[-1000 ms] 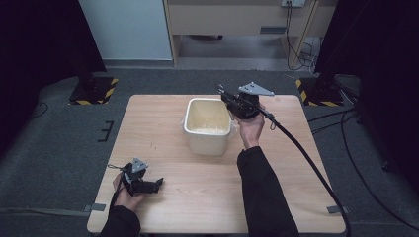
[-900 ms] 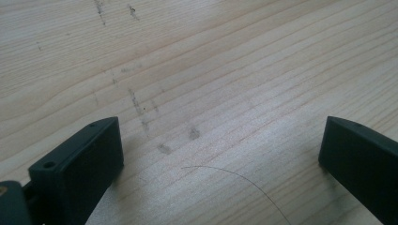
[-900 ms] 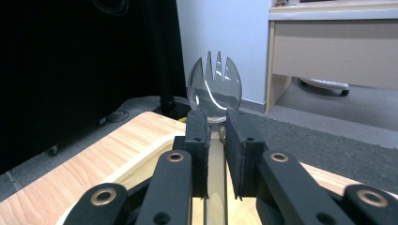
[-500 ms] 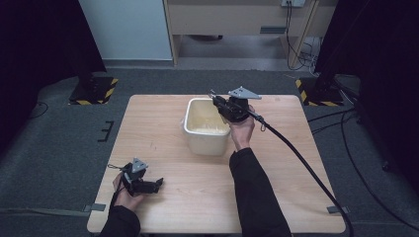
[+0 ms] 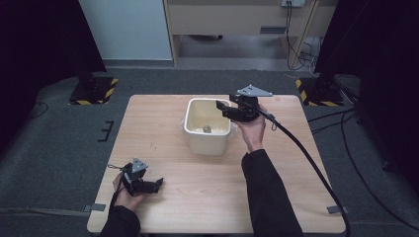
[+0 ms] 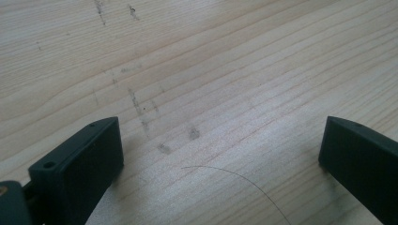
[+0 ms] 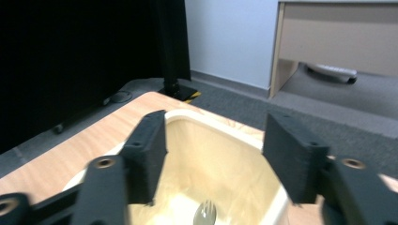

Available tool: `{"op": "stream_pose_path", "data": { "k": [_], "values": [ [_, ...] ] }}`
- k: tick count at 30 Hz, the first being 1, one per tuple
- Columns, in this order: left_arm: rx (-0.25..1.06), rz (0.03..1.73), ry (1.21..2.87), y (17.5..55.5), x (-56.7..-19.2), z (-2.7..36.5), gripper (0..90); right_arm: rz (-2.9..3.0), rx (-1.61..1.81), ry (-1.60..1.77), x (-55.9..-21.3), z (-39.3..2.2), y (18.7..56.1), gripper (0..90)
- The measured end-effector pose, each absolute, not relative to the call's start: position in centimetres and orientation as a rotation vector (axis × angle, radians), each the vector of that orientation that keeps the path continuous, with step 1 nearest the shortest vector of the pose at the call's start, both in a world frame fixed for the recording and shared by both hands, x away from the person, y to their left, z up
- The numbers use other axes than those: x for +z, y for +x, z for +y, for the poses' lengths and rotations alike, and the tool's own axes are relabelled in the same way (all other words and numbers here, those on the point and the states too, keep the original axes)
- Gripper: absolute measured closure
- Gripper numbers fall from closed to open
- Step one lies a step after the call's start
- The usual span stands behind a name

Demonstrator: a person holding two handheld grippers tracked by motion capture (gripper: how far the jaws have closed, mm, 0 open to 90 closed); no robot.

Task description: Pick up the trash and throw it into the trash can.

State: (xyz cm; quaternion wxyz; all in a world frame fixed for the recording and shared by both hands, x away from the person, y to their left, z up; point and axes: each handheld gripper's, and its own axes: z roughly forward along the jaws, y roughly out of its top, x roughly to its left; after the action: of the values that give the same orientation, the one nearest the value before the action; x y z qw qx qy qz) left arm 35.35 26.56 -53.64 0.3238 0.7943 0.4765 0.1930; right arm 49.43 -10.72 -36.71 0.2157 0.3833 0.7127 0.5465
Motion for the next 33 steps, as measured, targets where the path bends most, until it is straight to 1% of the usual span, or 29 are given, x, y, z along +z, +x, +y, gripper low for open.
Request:
{"op": "stream_pose_path", "data": {
  "k": [1,4,6,7,13,17,18,22,23,24,25,27,31,32,33],
  "values": [
    [0.506,1.250,2.084,35.3,-53.6,26.6,0.0,1.976,1.515,1.062,-36.7,-10.7,49.4,34.1],
    [0.506,1.250,2.084,35.3,-53.6,26.6,0.0,1.937,1.459,1.081,-36.4,-12.8,47.9,21.9],
    [0.506,1.250,2.084,35.3,-53.6,26.6,0.0,1.937,1.442,1.089,-36.4,-13.3,47.6,20.6],
    [0.506,1.250,2.084,35.3,-53.6,26.6,0.0,1.957,1.420,1.109,-36.8,-14.2,47.0,17.6],
    [0.507,1.250,2.084,35.3,-53.6,26.6,0.0,1.972,1.391,1.105,-38.6,-16.2,45.0,8.4],
    [0.506,1.250,2.084,35.3,-53.6,26.6,0.0,1.995,1.378,1.131,-39.9,-17.3,44.0,5.4],
    [0.506,1.250,2.084,35.3,-53.6,26.6,0.0,2.009,1.353,1.143,-40.8,-17.9,43.3,4.6],
    [0.507,1.250,2.083,35.3,-53.6,26.6,0.0,2.038,1.300,1.147,-42.1,-18.7,42.5,4.3],
    [0.507,1.250,2.084,35.3,-53.6,26.6,0.0,2.071,1.230,1.162,-43.3,-19.4,41.8,4.1],
    [0.507,1.250,2.084,35.3,-53.6,26.6,0.0,2.071,1.230,1.162,-43.3,-19.4,41.8,4.1],
    [0.506,1.250,2.084,35.3,-53.6,26.6,0.0,2.102,1.188,1.188,-44.4,-19.9,41.3,3.1],
    [0.507,1.250,2.083,35.3,-53.6,26.6,0.0,2.117,1.168,1.214,-45.5,-20.5,40.8,2.6],
    [0.506,1.250,2.084,35.3,-53.6,26.6,0.0,2.151,1.114,1.238,-47.4,-21.4,39.9,2.1],
    [0.506,1.250,2.084,35.3,-53.6,26.6,0.0,2.151,1.114,1.238,-47.4,-21.4,39.9,2.1],
    [0.507,1.250,2.083,35.3,-53.6,26.6,0.0,2.170,1.096,1.253,-48.6,-21.9,39.3,2.1]
  ]
}}
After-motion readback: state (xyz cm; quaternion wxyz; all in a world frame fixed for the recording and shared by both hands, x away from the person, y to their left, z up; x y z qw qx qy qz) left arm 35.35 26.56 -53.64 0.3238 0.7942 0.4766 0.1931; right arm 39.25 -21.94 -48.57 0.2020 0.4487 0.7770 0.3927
